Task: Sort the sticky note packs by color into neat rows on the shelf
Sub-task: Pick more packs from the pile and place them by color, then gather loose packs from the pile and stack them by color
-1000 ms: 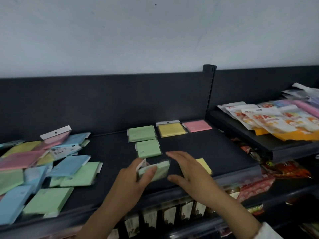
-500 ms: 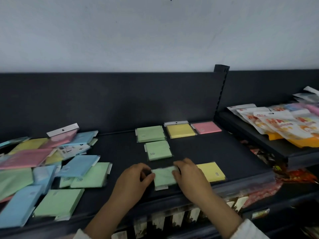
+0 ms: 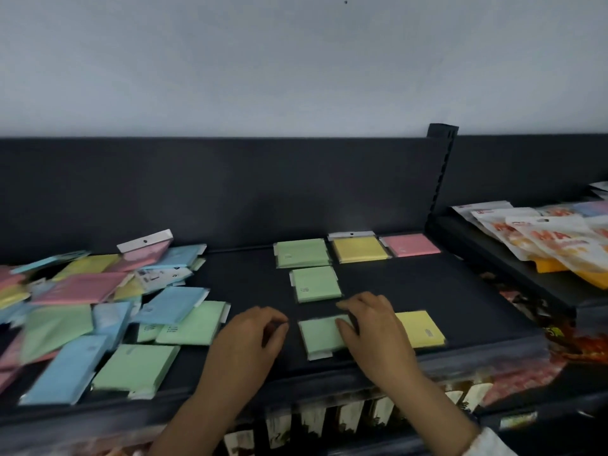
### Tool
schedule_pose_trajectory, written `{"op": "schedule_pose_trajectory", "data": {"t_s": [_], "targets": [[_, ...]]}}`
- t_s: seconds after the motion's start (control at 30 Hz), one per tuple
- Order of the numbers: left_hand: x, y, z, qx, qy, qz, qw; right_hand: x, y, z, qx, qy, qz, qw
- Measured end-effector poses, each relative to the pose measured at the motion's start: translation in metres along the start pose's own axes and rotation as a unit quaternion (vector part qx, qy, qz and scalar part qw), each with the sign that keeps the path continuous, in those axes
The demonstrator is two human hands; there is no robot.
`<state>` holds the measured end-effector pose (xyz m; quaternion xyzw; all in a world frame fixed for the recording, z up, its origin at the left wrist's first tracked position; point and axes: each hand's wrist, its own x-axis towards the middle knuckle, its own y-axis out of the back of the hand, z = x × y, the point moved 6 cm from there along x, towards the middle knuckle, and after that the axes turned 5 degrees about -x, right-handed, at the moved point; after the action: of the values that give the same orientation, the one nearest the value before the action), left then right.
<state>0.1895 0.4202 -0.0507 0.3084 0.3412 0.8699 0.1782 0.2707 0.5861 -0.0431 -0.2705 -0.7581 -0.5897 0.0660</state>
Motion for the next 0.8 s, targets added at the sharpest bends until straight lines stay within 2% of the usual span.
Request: {"op": "schedule_pose_trajectory", "data": {"t_s": [0.13,0.27,0.53,0.8], "targets": [[-0.017,0.036,-0.016,0.034,0.015,0.059,0.998,-0.002,0.001,-0.024,0.04,0.05,0.025,0.998],[-0.041,0.075,-0.044,0.094,0.027,0.097,0.99,-0.004,-0.01,-0.057,0.08,0.084,-0.008,0.993],[-0.083,0.149,-0.103,0.238,0.102,0.093,0.961,0.0,-0.036,-0.108,0.086,0.13,-0.087,0.984],[-0.118,0.215,-0.168,0.246,0.143,0.096,0.954,0.007,-0.068,-0.184,0.084,0.157,-0.094,0.979]]}}
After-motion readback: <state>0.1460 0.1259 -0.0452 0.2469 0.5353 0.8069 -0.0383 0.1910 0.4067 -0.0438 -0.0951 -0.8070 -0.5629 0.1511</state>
